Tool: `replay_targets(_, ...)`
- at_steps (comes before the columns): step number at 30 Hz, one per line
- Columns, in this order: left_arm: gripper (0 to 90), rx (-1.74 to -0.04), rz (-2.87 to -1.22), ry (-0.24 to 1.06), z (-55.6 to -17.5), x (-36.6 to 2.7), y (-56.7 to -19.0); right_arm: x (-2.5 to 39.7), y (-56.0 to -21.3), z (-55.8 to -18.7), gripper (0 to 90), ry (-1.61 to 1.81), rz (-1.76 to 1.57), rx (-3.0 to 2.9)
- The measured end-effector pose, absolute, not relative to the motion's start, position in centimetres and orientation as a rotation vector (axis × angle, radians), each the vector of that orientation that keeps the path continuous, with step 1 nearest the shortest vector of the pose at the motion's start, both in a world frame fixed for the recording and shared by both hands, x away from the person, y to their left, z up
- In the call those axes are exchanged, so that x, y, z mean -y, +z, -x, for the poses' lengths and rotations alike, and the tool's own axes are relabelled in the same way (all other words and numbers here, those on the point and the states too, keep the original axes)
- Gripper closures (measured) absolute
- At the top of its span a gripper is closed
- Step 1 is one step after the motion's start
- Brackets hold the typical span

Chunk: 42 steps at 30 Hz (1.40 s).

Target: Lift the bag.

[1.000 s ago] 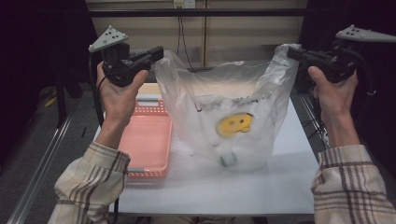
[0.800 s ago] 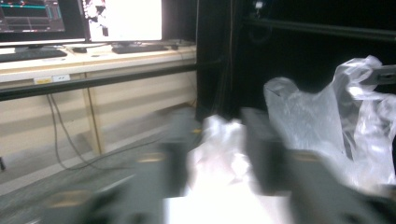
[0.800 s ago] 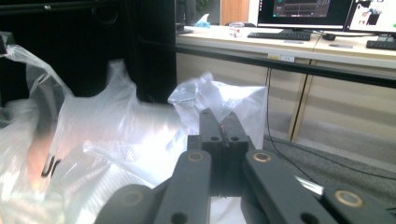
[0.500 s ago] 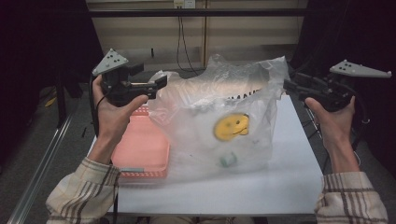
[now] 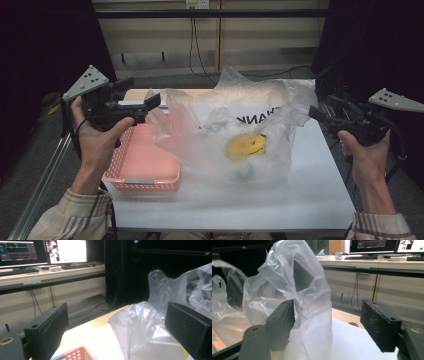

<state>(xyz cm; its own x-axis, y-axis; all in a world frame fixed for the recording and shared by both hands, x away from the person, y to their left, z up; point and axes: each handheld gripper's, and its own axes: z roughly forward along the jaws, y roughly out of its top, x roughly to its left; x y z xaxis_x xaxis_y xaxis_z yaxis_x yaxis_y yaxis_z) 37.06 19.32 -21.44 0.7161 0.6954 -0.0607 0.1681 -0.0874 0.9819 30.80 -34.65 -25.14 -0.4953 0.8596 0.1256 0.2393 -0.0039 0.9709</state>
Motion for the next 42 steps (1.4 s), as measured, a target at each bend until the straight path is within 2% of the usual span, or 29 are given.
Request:
replay_targets(10,3.7,-0.704,-1.613,0.569,-34.9,-22.7,-20.7,35.7,-23.2,-29.2,24.2,1.541,-1.114,-1.679)
replay_targets(15,4.1,-0.761,-1.702,0.587,-33.8,-23.4,-23.7,36.9,-24.0,-27.9,23.8,1.599,-1.138,-1.647)
replay_targets(19,4.8,-0.756,-1.777,0.588,-33.1,-22.7,-26.3,37.2,-24.4,-27.2,22.7,1.517,-1.146,-1.656)
replay_targets(26,5.7,-0.756,-1.879,0.515,-31.4,-20.9,-31.3,37.8,-25.7,-25.3,20.9,1.603,-1.147,-1.663)
replay_targets(28,6.7,-0.767,-1.883,0.500,-31.0,-20.7,-32.7,37.4,-26.9,-24.4,19.7,1.481,-1.171,-1.678)
replay_targets(33,6.8,-0.800,-1.918,0.461,-30.3,-20.2,-35.7,36.9,-29.7,-23.8,19.2,1.429,-1.214,-1.736)
replay_targets(42,8.1,-0.802,-1.923,0.463,-29.6,-20.0,-38.2,34.5,-35.2,-24.7,19.6,1.323,-1.300,-1.848)
